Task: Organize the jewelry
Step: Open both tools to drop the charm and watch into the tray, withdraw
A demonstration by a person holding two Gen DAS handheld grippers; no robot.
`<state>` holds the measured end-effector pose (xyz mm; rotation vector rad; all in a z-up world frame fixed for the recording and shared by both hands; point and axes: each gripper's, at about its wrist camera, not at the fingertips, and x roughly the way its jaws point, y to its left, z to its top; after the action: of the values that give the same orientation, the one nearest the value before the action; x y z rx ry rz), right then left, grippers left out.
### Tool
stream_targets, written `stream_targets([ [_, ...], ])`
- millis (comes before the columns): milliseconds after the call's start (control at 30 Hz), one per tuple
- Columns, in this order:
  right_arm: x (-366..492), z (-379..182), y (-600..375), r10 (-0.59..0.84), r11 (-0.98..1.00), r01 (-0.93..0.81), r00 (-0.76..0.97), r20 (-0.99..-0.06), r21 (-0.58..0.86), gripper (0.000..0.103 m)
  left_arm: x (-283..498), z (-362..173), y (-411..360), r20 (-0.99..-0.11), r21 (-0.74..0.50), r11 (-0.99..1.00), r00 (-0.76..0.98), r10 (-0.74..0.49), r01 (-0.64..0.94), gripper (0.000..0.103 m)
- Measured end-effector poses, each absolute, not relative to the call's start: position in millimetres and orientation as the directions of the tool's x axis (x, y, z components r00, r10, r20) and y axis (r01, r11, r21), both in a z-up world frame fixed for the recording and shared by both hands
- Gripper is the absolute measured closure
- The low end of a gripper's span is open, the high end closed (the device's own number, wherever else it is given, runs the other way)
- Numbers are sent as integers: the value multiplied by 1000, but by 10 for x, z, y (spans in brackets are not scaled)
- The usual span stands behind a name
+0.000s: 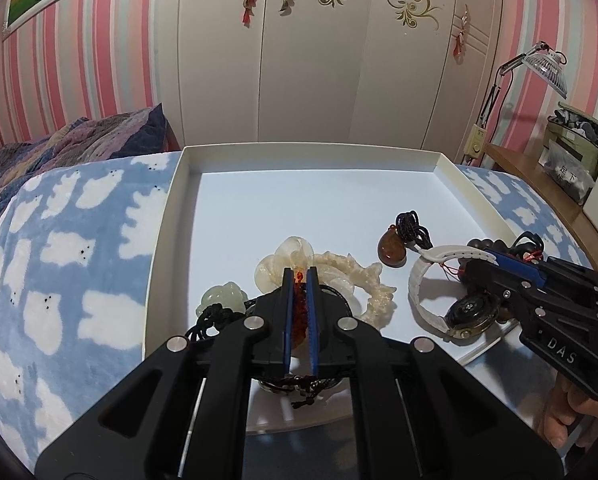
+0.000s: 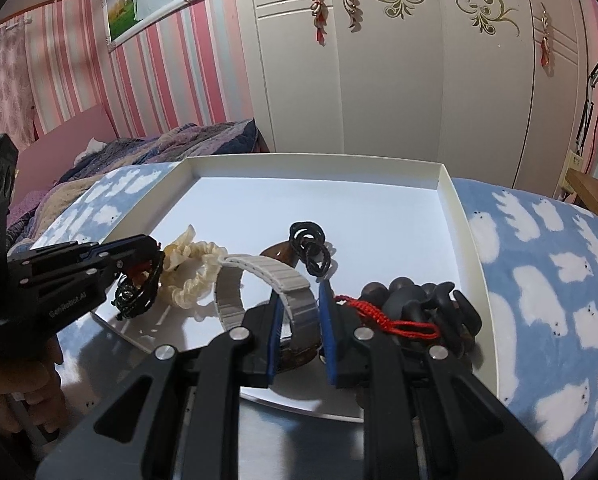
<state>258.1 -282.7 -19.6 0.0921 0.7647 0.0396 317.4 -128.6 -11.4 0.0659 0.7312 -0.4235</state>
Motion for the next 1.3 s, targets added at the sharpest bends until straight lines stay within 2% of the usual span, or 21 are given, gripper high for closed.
stream_targets([
  [167,2573,-182,-2821,63,996,-4,725,-686,88,84,3167,-82,-1259,-655,-93,917,670,-350,388,96],
  [200,2570,-176,-2819,62,996,-4,725,-686,86,84,3161,-72,-1252,-653,-95,917,671,-351,387,90],
  [233,2565,-166,-2820,63,996,-4,727,-684,87,80,3151,-56,-1245,-650,-98,917,674,-352,386,82],
  [267,2557,-152,-2822,63,996,-3,732,-679,90,69,3144,-41,-1242,-646,-96,918,678,-351,384,78],
  [300,2547,-133,-2823,67,996,-5,738,-672,94,64,3133,-18,-1239,-640,-95,919,683,-351,383,69],
  [333,2541,-121,-2817,68,996,-7,741,-668,93,62,3123,11,-1232,-633,-96,919,689,-353,382,64],
  [467,2515,-78,-2818,63,996,-5,751,-658,90,62,3104,87,-1211,-619,-102,919,699,-357,380,62],
  [567,2506,-53,-2843,57,996,2,754,-655,90,61,3090,116,-1195,-611,-105,921,707,-356,374,53],
  [767,2498,-6,-2867,28,998,17,763,-646,64,52,3088,133,-1179,-608,-110,920,707,-361,376,52],
  [1033,2528,-13,-2884,44,998,-2,731,-681,63,51,3075,148,-1172,-608,-107,920,708,-360,376,51],
  [1067,2536,-22,-2874,41,998,-5,720,-692,55,46,3075,148,-1173,-608,-106,920,707,-360,377,51],
  [1167,2528,-39,-2729,-66,995,-4,718,-693,-99,45,3081,151,-1171,-609,-105,921,708,-358,376,51],
  [1300,2527,-50,-2678,-76,992,-22,699,-711,-128,45,3080,151,-1175,-608,-103,920,707,-360,379,51],
])
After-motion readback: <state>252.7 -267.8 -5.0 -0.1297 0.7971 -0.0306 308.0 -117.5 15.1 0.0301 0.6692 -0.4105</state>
